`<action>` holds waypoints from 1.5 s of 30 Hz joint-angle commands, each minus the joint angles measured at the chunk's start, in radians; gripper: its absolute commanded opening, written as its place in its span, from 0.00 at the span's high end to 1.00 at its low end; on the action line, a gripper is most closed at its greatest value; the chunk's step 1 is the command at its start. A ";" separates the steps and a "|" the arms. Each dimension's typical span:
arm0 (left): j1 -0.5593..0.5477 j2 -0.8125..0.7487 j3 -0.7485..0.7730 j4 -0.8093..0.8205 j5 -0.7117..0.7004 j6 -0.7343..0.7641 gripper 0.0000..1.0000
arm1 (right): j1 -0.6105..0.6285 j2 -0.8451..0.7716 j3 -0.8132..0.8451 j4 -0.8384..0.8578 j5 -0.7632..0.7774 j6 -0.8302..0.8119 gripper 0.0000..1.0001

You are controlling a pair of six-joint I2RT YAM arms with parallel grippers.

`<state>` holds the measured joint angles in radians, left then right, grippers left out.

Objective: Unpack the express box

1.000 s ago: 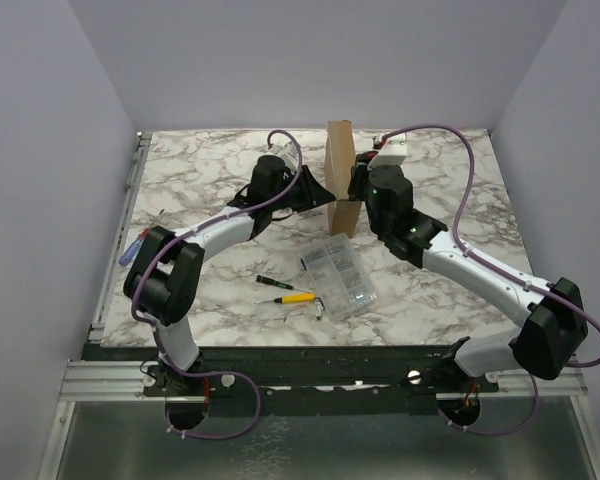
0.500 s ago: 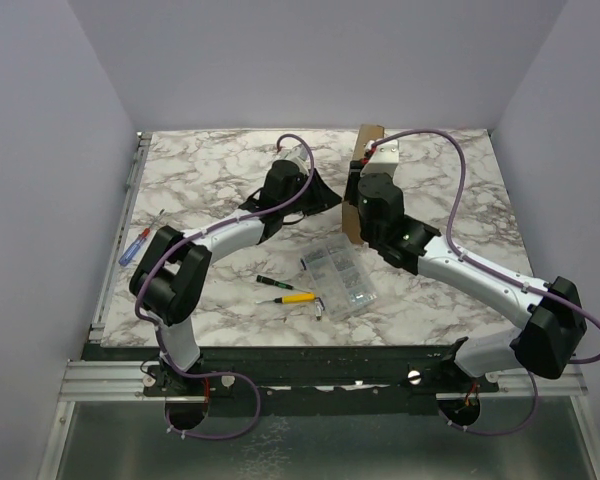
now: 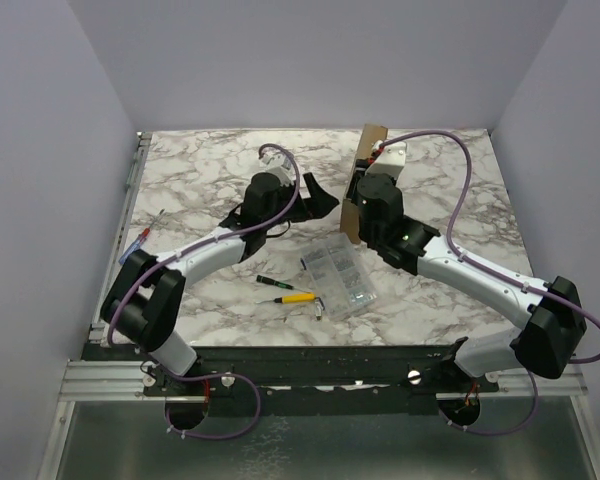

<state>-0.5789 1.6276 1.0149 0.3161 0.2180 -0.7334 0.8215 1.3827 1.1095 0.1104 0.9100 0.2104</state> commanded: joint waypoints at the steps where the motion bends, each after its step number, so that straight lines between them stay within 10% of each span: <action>1: -0.022 -0.130 -0.135 0.208 -0.083 0.122 0.01 | 0.010 -0.017 0.037 -0.005 0.040 0.075 1.00; 10: -0.262 -0.120 -0.315 0.549 -0.314 0.570 0.01 | 0.010 -0.007 0.067 -0.063 0.031 0.143 1.00; 25: -0.279 0.187 -0.197 0.777 -0.429 0.696 0.02 | 0.008 0.003 0.098 -0.103 0.019 0.163 1.00; 39: -0.325 0.277 -0.106 0.802 -0.539 0.833 0.36 | 0.006 0.009 0.111 -0.124 0.014 0.199 1.00; 45: -0.326 0.179 -0.197 0.769 -0.505 0.797 0.07 | -0.039 -0.031 0.051 -0.118 -0.039 0.255 1.00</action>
<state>-0.8963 1.8950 0.8845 1.0687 -0.2871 0.0727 0.8059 1.3872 1.1767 -0.0265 0.9062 0.4015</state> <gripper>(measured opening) 0.804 0.447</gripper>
